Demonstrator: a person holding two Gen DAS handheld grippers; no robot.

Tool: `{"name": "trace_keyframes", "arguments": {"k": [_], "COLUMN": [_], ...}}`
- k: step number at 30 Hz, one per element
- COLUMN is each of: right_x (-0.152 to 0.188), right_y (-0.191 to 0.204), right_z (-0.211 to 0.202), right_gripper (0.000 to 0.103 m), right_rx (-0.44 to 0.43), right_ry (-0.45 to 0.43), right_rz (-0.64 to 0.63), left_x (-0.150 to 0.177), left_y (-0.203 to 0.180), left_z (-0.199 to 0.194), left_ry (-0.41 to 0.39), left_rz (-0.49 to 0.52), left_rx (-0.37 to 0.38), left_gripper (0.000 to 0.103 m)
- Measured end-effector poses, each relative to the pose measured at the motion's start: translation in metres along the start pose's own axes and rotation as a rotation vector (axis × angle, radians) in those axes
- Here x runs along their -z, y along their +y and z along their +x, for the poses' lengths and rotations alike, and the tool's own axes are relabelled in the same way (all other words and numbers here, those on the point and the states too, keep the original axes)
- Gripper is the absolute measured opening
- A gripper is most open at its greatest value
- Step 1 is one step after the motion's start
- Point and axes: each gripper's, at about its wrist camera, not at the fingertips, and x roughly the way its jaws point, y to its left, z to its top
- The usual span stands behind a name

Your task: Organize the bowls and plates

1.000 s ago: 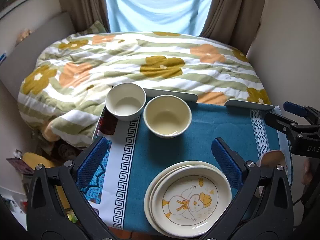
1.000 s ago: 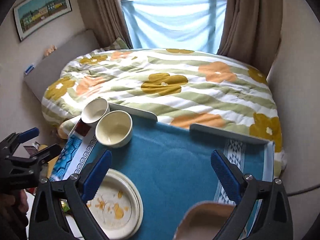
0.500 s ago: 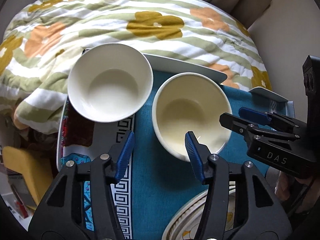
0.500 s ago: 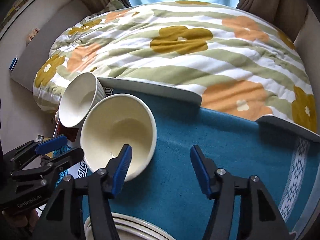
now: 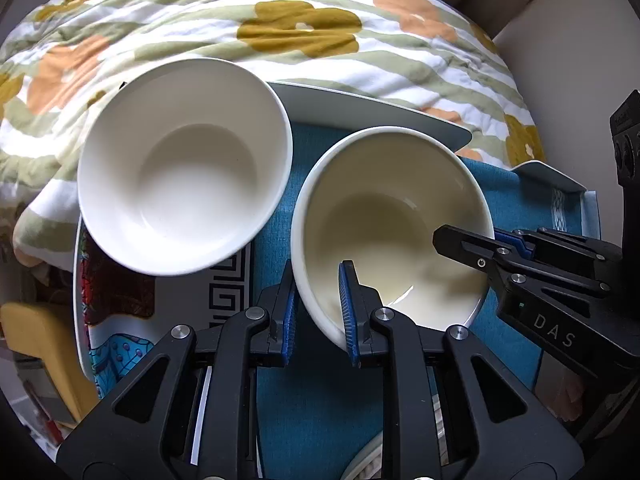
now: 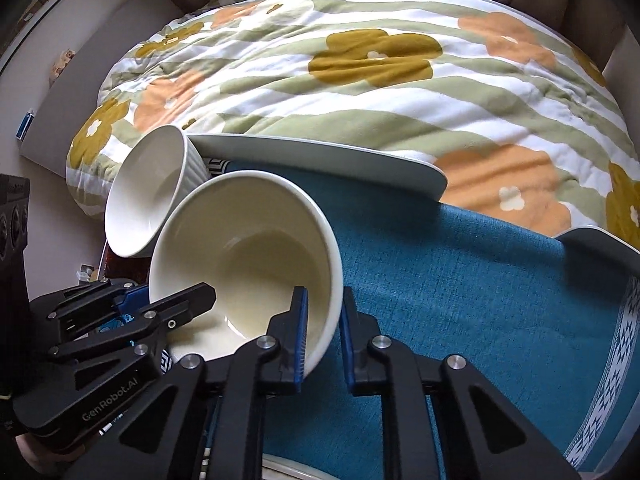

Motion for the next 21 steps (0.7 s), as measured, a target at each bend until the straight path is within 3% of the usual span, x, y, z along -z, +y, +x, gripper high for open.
{"name": "trace_keyframes", "arguments": {"k": [10,21], "right_x": [0.001,0.010], "right_y": [-0.002,-0.008], "right_z": [-0.007,-0.046], "right_gripper": [0.013,0.013], "right_rx": [-0.005,0.015], "right_ry": [-0.011,-0.062], "right_rz": [-0.005,0.012], "left_x": [-0.001,0.000], "left_y": [-0.010,-0.036], "left_z": [-0.009,-0.038], "left_ry": [-0.009,-0.050], "left_rz": [0.020,0.073], "left_rx": [-0.023,-0.013], "left_gripper": [0.016,0.016]}}
